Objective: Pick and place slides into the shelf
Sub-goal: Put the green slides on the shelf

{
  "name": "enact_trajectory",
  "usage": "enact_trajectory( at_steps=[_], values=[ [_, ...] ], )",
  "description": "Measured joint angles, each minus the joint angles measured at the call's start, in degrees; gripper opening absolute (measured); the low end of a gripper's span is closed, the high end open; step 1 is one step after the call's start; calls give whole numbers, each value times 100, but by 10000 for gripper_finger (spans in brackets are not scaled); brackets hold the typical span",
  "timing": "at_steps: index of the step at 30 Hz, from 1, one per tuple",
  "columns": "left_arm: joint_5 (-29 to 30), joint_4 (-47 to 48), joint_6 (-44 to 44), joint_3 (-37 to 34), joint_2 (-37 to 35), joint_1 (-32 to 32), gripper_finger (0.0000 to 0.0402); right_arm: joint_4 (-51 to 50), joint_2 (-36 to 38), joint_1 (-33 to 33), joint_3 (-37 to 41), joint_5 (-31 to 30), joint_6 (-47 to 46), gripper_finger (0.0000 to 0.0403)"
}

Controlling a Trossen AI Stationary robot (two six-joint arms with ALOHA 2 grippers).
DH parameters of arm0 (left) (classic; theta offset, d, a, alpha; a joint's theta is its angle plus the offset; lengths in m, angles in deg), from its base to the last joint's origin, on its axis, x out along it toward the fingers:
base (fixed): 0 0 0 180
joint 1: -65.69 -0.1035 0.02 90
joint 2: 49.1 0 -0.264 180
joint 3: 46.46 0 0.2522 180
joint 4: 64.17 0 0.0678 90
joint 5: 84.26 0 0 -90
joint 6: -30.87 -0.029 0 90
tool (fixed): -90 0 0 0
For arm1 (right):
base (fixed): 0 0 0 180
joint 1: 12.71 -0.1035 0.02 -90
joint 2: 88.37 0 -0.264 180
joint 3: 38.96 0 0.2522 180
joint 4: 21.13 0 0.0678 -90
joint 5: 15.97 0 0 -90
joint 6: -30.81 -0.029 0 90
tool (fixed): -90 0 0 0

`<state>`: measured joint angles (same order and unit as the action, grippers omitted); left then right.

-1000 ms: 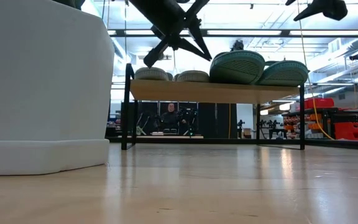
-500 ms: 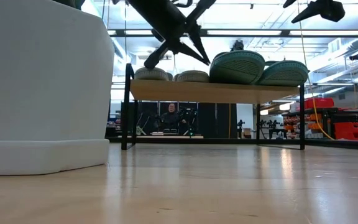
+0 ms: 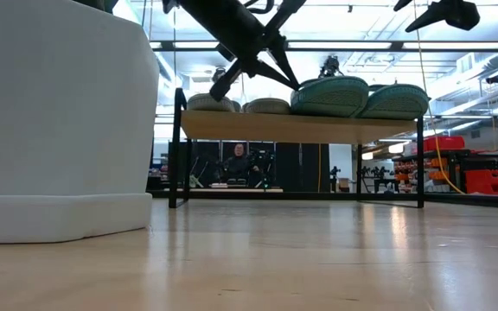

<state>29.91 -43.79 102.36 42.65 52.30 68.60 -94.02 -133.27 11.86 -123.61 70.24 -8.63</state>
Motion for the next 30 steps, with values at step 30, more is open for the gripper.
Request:
enact_trajectory(
  at_steps=[30],
  values=[
    [-191,-92,-316,2,0,143,4,0,-7,0,0,0,-42,237]
  ],
)
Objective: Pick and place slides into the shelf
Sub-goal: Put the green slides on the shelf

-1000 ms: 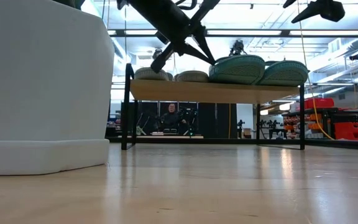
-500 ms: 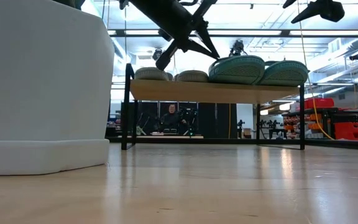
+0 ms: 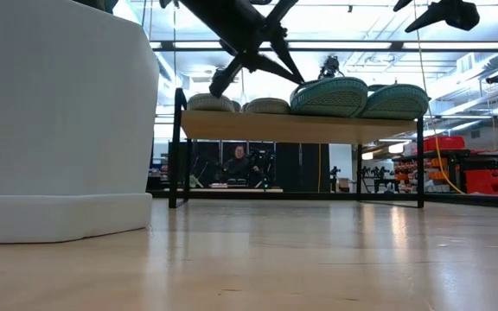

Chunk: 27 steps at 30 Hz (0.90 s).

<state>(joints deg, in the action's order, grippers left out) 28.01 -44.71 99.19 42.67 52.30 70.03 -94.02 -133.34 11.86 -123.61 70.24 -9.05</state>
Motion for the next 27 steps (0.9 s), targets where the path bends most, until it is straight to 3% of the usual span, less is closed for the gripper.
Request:
enact_trajectory(
  at_steps=[9,27],
  values=[
    [87,783,40,0,0,100,4,-29,0,0,0,0,-4,237],
    [100,470,-296,7,0,-228,2,-63,0,0,0,1,-9,237]
  ],
)
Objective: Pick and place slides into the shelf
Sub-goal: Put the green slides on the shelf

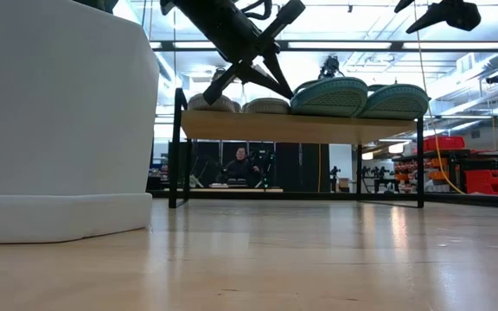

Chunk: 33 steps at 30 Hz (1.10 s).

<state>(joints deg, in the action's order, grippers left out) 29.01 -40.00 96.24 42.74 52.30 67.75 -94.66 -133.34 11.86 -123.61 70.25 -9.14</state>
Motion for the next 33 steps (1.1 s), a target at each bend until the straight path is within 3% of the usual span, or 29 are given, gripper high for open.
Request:
enact_trajectory(
  at_steps=[33],
  values=[
    [52,-33,-52,-2,40,3,2,-2,0,-1,0,-1,4,237]
  ],
)
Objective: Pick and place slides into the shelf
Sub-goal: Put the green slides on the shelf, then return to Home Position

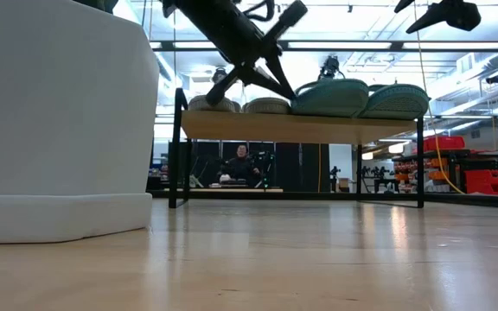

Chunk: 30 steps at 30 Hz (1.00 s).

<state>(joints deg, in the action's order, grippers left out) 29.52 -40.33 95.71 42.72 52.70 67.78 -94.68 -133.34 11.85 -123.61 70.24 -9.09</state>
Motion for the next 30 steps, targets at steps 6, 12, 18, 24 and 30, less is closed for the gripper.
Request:
enact_trajectory(
  at_steps=[6,12,18,24,30],
  values=[
    [-73,-417,41,-4,175,0,2,-2,0,-1,0,2,-42,237],
    [-68,-324,11,-9,162,-2,2,-51,0,0,-2,-1,-40,237],
    [-48,-195,45,-1,-11,48,12,-86,0,0,-2,1,-39,237],
    [284,957,-174,-2,-728,99,5,-131,0,-1,-2,50,-6,237],
    [414,384,-1115,-2,-1304,155,5,-165,6,-1,-2,218,131,219]
  ],
)
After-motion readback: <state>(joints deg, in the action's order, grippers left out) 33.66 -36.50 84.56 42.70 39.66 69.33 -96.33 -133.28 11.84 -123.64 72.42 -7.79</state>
